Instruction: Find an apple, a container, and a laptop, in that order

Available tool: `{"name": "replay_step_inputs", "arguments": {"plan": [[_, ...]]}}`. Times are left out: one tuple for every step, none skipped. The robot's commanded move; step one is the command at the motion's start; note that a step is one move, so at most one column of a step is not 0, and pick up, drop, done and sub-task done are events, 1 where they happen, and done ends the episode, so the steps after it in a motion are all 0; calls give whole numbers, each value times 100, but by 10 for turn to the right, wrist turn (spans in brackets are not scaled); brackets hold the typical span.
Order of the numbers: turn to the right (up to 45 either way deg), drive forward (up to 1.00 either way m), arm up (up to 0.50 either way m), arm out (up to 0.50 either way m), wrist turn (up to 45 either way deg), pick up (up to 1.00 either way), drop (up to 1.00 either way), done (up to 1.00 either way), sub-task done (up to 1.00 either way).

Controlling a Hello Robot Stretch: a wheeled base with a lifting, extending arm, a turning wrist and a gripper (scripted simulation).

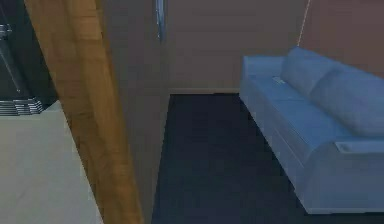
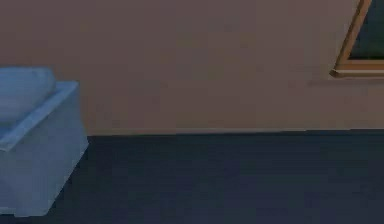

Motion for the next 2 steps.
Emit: {"name": "replay_step_inputs", "arguments": {"plan": [[420,0,0,0,0,0,0,0,0],[0,20,0,0,0,0,0,0,0]]}}
